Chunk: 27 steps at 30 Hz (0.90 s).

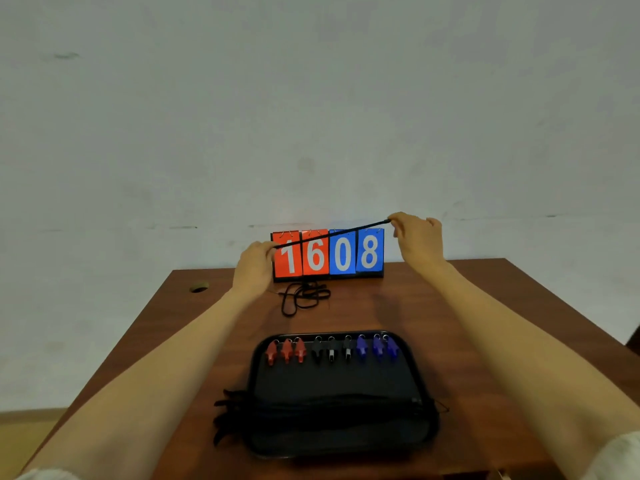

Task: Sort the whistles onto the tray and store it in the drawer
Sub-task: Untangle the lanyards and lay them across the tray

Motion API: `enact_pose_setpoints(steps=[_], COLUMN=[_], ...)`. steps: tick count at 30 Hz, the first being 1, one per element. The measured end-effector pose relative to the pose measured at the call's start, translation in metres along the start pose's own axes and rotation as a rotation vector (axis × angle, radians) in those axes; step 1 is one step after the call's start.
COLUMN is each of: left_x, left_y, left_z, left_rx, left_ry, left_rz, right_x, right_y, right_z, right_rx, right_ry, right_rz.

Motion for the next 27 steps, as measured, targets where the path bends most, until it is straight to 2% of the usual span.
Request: enact_pose_setpoints(steps=[5, 14, 19, 24, 27], left_x=[-0.005, 0.013, 0.027, 0.031, 0.041], left_y=[0.017, 0.049, 0.073, 0.1, 0.109], left_z=[-0.021, -0.073, -0.102, -0.132, -0.146], left_rx=[-0.092, -0.153, -0.263, -0.322, -0.314], left_ry=[-0.033, 0.087, 0.163, 0.236, 0.307], left_rz=[-0.111, -0.022, -0.004, 0.077, 0.137], right_x=[0.004, 0.021, 0.028, 0.04, 0.049], right_y=[-0.023, -0.05, -0.059, -0.072, -0.074], right_z=[-0.036, -0.102, -0.136, -0.167, -0.188], right_rx=[0.036, 0.123, 0.207, 0.319, 0.305], right_ry=[0.028, 0.214, 0.305, 0.469, 0.588], right_rz=[0.153, -0.011, -0.013, 0.016, -0.057])
Point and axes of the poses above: each hand's wrist, its own z-axis towards the middle knuckle, its own x-axis out of the palm, y = z × x, the point moved 6 cm from there along z, towards the middle knuckle, and after that the axes turned 1 degree about z, right-handed, at the moved point
